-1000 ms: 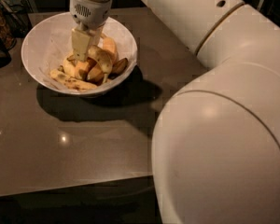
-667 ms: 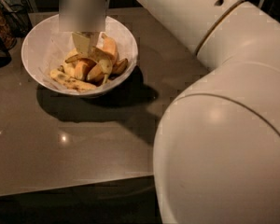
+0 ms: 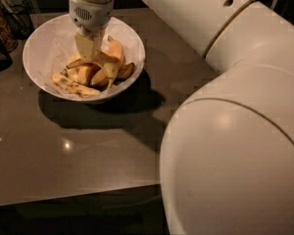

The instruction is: Pick banana from white bowl

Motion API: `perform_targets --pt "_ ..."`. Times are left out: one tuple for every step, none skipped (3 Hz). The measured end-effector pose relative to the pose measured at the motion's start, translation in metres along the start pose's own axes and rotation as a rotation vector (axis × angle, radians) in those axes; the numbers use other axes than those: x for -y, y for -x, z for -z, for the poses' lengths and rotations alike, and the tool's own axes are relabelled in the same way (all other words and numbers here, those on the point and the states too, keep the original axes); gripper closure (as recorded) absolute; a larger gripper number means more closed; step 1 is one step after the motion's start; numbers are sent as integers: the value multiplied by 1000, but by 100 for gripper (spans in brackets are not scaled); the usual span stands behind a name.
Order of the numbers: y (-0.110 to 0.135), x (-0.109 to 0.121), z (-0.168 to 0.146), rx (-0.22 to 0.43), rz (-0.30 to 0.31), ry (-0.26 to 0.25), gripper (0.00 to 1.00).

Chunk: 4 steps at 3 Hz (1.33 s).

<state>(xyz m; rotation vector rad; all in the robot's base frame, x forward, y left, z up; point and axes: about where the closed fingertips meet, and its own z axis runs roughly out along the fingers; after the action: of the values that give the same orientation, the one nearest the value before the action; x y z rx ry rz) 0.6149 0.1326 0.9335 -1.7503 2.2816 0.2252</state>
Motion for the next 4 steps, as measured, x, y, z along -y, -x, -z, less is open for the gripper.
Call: perform_targets --pt "4 1 -2 20 14 18 100" --pt "6 1 -4 53 34 22 100" --pt "6 1 -4 57 37 22 100" --pt "1 -8 14 120 77 20 100"
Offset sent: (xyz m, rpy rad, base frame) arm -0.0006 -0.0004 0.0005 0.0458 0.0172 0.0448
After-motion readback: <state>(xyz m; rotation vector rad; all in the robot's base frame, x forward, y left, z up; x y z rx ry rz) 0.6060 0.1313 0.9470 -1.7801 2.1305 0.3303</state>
